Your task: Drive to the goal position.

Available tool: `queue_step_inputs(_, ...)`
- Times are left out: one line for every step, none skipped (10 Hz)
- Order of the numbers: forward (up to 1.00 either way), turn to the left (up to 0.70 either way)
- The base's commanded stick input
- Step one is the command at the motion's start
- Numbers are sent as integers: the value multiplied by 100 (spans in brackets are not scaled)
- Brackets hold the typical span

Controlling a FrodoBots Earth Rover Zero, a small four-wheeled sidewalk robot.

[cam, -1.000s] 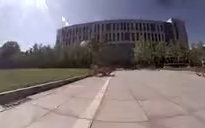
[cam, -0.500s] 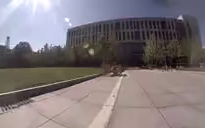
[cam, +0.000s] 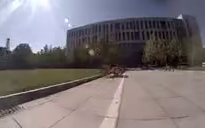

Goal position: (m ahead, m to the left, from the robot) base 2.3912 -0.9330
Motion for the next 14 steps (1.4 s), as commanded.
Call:
queue_step_inputs(70,2)
queue_step_inputs(70,2)
queue_step_inputs(70,1)
queue_step_inputs(70,0)
queue_step_inputs(70,0)
queue_step_inputs(70,0)
queue_step_inputs(70,0)
queue_step_inputs(70,0)
queue_step_inputs(70,0)
queue_step_inputs(70,0)
queue_step_inputs(70,0)
queue_step_inputs(70,0)
queue_step_inputs(70,0)
queue_step_inputs(70,0)
